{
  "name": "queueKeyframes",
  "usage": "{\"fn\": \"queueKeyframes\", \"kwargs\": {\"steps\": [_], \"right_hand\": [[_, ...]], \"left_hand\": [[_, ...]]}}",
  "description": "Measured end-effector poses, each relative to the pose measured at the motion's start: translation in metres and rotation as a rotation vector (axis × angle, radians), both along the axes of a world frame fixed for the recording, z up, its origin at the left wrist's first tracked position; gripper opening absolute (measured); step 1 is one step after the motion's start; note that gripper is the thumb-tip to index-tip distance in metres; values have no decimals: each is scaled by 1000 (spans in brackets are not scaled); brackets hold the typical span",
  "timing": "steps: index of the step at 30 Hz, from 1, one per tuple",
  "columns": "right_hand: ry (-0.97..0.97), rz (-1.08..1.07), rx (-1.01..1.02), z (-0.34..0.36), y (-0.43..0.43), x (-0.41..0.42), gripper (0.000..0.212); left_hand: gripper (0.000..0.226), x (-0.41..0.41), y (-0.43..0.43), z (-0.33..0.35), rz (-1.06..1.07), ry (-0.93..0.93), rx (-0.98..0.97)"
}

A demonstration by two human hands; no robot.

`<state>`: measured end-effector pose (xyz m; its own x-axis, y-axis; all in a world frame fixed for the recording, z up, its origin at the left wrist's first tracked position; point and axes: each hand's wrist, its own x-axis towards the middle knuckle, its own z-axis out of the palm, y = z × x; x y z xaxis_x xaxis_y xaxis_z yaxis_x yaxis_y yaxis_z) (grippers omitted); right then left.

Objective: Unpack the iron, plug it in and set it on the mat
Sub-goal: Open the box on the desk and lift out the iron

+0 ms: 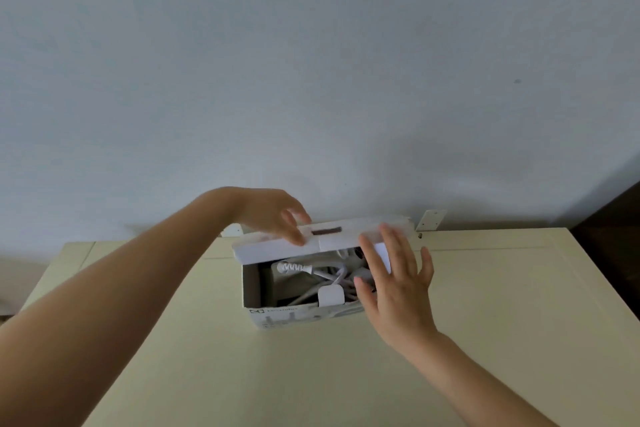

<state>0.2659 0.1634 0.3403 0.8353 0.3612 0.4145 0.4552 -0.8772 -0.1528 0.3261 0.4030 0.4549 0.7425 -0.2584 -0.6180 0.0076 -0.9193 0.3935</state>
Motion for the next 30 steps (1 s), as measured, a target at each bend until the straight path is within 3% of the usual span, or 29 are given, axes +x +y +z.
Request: {"fn": "queueKeyframes", "kwargs": {"steps": [2, 5, 8, 10, 13, 16, 19, 21, 24, 27, 30], "right_hand": [[16, -9, -41, 15, 4, 16, 51], [102, -38, -104, 40, 17, 43, 52], [183, -47, -126, 57, 33, 64, 55], [248, -40, -142, 62, 41, 77, 57], [259, -51, -215, 63, 47, 93, 63], [296, -61, -259, 59, 52, 106, 68], [369, -66, -293, 54, 56, 112, 74], [402, -78, -324, 50, 59, 114, 76], [413, -94, -352, 50, 60, 118, 74], [439, -116, -373, 52, 60, 124, 70], [608, -183, -333, 46, 54, 129, 69]], "left_hand": [[49, 0, 8, 7, 68, -100, -109], [42, 1, 16, 7, 219, -432, -211], [17, -3, 18, -7, 306, -994, -59], [12, -9, 20, -19, 316, -1287, 43], [14, -22, 19, -43, 251, -1422, 98], [34, -40, 13, -65, 176, -1179, 216], [87, -52, 10, -74, 165, -591, 275], [115, -55, 6, -77, 94, -333, 323], [130, -57, 5, -83, 6, -191, 352], [133, -54, 8, -84, -32, -195, 380], [137, -46, 13, -82, -74, -208, 401]]}}
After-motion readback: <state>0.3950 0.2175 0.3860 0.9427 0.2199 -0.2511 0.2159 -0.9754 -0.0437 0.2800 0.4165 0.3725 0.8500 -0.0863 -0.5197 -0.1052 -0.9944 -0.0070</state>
